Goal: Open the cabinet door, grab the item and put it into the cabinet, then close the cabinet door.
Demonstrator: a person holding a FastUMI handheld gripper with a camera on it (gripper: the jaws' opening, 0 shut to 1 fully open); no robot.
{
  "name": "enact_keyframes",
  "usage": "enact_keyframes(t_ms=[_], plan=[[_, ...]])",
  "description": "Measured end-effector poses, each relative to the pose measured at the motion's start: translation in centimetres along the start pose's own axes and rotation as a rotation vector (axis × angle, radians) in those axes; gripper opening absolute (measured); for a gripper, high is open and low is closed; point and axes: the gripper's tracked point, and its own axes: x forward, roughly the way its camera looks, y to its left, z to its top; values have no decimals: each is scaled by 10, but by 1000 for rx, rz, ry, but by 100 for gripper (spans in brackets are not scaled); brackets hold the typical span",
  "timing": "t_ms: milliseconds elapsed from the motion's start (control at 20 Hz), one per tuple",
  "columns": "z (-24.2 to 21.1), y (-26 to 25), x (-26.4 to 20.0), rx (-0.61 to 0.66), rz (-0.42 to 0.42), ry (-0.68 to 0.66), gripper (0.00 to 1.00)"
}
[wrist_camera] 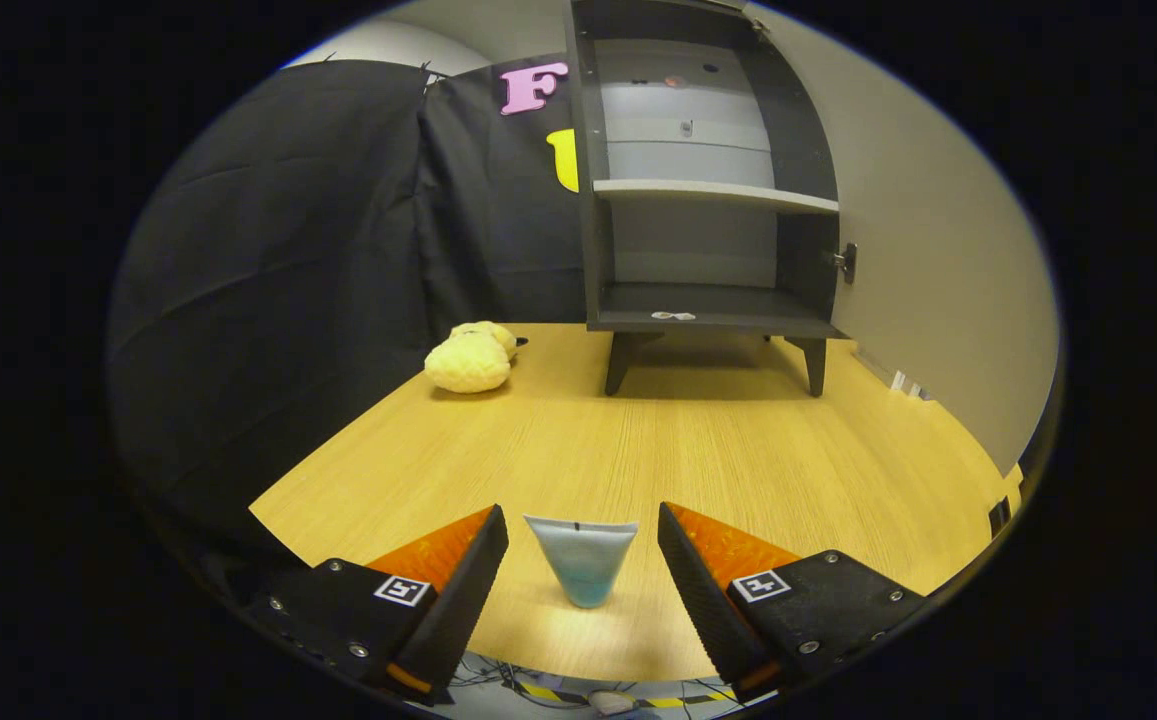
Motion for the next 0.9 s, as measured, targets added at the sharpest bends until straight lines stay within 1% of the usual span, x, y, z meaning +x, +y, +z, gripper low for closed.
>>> enact_keyframes(t_ms=[200, 350, 450, 500, 650, 900], plan=[[-15, 3, -6, 27, -14, 71, 92], [-22, 3, -5, 36, -26, 97, 85], [-22, -1, -4, 23, -42, 98, 73], [-19, -3, -7, 25, -45, 99, 53], [-19, 0, -5, 30, -33, 101, 51], [-2, -2, -2, 29, -28, 58, 51]])
